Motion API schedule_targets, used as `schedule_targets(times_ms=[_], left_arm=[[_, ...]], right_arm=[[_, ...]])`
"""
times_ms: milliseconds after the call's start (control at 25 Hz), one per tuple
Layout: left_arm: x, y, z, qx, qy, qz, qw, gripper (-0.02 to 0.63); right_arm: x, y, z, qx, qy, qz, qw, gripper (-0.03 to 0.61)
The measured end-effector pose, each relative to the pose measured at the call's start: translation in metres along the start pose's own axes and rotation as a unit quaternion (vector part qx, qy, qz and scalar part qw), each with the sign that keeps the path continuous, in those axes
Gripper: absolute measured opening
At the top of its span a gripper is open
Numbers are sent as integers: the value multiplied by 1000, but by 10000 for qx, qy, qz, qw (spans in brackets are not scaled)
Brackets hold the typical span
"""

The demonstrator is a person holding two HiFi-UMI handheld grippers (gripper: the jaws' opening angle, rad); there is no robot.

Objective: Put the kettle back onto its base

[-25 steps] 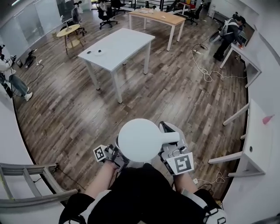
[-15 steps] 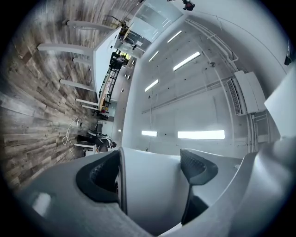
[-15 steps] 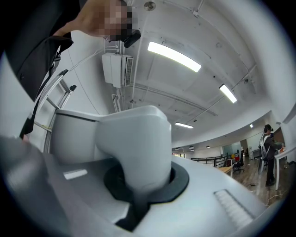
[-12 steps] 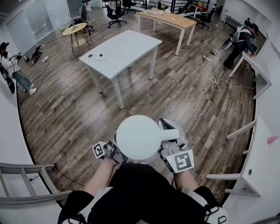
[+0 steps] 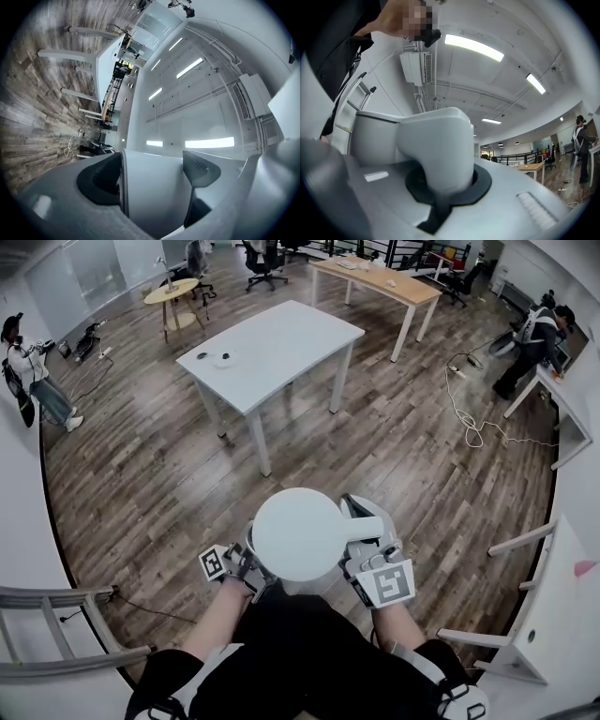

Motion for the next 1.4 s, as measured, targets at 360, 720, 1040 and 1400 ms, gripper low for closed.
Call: schedule_targets(times_ms=[360, 720, 1040, 1400], left_arm=[[25, 87, -29, 1, 44, 110, 9999, 422], [42, 188, -30, 126, -142, 245, 9995, 422], [35, 238, -40, 111, -84, 417, 9990, 422], [46, 297, -61, 224, 17, 675, 9975, 422]], right_arm=[[95, -27, 14, 88, 80, -87, 9999, 5], [198, -37, -5, -47, 348, -31, 9994, 5], [248, -60, -16, 18, 476, -129, 9988, 5], [315, -88, 0, 40, 654, -187, 9977, 5]])
Point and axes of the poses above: the fingertips, and each gripper's own axes: x forward along the fingers, z to its right, y out of its top, the point moved 1 cm from there along -x, backward along the fingers, and after that the axes turned 9 degrees about x, right-handed, at the moved point
